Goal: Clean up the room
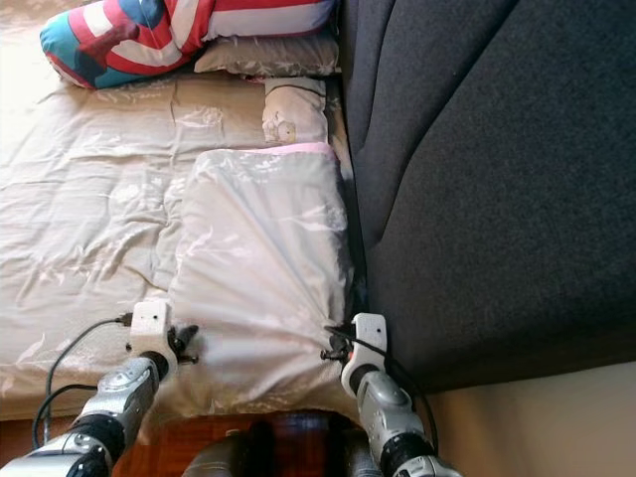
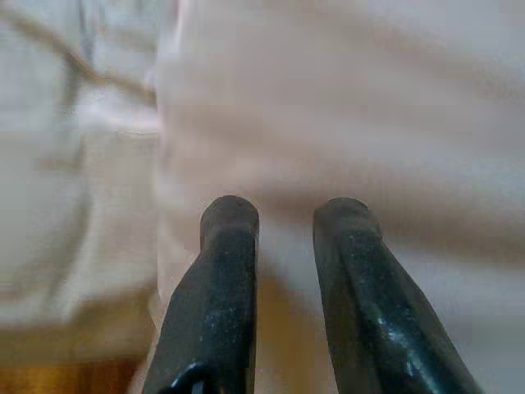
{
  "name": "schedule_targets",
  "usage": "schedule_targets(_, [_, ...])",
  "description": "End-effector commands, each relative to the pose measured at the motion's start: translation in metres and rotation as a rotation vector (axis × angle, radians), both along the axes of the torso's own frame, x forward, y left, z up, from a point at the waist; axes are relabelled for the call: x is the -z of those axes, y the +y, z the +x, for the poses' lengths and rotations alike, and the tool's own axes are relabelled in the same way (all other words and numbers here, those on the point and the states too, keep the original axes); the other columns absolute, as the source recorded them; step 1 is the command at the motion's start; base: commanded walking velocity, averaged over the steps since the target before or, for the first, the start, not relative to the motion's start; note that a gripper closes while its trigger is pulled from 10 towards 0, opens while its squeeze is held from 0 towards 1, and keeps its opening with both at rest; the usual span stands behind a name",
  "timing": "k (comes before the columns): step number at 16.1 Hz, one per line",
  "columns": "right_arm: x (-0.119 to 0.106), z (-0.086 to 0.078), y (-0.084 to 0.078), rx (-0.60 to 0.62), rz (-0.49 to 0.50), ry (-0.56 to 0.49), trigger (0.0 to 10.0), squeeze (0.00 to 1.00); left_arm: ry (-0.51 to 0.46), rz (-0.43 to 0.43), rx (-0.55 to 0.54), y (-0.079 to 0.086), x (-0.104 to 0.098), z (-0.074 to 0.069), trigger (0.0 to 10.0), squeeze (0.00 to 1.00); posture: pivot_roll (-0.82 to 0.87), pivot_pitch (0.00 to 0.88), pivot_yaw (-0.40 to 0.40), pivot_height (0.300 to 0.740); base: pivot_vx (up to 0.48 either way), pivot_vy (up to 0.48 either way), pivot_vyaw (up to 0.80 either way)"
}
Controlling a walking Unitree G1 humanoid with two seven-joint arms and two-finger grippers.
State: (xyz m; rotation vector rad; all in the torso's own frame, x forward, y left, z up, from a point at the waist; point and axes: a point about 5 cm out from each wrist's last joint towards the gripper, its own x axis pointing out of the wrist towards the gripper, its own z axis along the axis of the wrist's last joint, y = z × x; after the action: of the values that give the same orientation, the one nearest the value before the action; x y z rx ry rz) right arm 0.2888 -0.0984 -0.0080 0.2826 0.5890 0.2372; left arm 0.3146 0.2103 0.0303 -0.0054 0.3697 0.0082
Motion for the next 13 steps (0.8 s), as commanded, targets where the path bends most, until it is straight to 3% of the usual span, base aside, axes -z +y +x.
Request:
schedule_targets(1, [0.024, -0.025, 0.001, -0.011, -0.002, 0.121, 10.0, 0.00, -0.024, 0.053, -0.002, 0.006, 0.000, -0.005, 10.0, 0.00, 0.05, 0.369, -0.042, 0.740, 0.000, 0.000, 0.00])
schedule_targets(5, [0.026, -0.027, 0.003, -0.011, -0.004, 0.128, 10.0, 0.00, -0.108, 0.072, -0.003, 0.007, -0.009, -0.011, 10.0, 0.00, 0.07, 0.358, -0.037, 0.740, 0.000, 0.000, 0.00])
schedule_targets(6, [0.025, -0.027, 0.004, -0.014, -0.003, 0.127, 10.0, 0.71, -0.114, 0.075, -0.002, 0.008, -0.008, -0.016, 10.0, 0.00, 0.07, 0.352, -0.038, 0.740, 0.000, 0.000, 0.00])
schedule_targets(7, [0.025, -0.026, 0.004, -0.017, -0.005, 0.124, 10.0, 0.93, -0.115, 0.076, -0.005, 0.008, -0.007, -0.020, 10.0, 0.00, 0.07, 0.350, -0.038, 0.740, 0.000, 0.000, 0.00])
schedule_targets(10, [0.017, -0.018, 0.001, 0.010, -0.026, 0.055, 10.0, 0.89, -0.132, 0.062, -0.015, 0.002, -0.009, -0.026, 10.0, 0.00, 0.08, 0.335, -0.037, 0.740, 0.000, 0.000, 0.00])
schedule_targets(11, [0.014, -0.014, -0.002, 0.018, -0.043, 0.027, 10.0, 0.78, -0.146, 0.052, -0.026, 0.001, -0.011, -0.027, 10.0, 0.00, 0.08, 0.332, -0.037, 0.740, 0.000, 0.000, 0.00])
schedule_targets(12, [0.009, -0.010, -0.004, 0.027, -0.052, -0.020, 10.0, 0.00, -0.166, 0.045, -0.035, 0.000, -0.013, -0.028, 10.0, 0.00, 0.08, 0.324, -0.038, 0.740, 0.000, 0.000, 0.00])
schedule_targets(13, [0.008, -0.009, -0.005, 0.032, -0.053, -0.029, 10.0, 0.00, -0.172, 0.042, -0.039, 0.000, -0.013, -0.029, 10.0, 0.00, 0.07, 0.317, -0.039, 0.740, 0.000, 0.000, 0.00])
